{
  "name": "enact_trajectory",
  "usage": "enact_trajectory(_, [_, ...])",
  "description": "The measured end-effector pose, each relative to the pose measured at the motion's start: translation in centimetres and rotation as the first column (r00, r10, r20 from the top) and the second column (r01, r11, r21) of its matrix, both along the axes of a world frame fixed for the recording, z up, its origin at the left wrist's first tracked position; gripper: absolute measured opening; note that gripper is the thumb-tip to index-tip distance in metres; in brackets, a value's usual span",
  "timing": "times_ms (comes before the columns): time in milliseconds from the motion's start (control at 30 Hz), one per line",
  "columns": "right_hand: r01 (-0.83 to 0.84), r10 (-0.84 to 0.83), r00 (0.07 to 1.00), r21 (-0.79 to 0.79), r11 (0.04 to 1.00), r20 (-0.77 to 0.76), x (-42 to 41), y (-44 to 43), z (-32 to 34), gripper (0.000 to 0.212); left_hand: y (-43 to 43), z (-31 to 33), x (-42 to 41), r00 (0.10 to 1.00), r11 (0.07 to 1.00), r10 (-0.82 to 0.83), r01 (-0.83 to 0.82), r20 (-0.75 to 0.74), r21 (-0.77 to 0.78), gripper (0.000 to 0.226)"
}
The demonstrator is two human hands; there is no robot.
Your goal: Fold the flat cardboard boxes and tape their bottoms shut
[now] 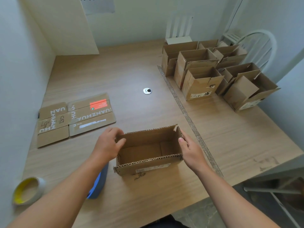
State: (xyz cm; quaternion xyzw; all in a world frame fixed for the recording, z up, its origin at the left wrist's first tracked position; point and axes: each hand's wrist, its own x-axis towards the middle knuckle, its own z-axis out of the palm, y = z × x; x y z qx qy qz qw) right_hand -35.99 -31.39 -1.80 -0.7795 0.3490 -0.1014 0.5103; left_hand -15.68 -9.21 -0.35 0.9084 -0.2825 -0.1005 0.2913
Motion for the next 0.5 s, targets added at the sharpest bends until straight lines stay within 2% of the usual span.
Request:
enact_trajectory(200, [0.009,-0.009,1.0,-0.011,1.0,0.005,0.3,0.1,-0.5,0.045,1.0,-0.5,-0.1,0.997,0.997,-0.077,0.078,0.03,-0.025,0.013])
enact_trajectory(367, [0.008,-0.009,1.0,0.043,0.999,0.021,0.2,0.1,-0.3,0.046,1.1,0.1,-0.3,0.996,0.998,-0.065,0.064,-0.058,-0.029,0.011])
enact_trajectory(500, [0.02,-0.031,0.997,0.16,0.987,0.067,-0.4,0.1,-0.5,0.045,1.5,0.4,-0.9,0.993,0.997,0.01,-0.019,-0.116,-0.079,0.035])
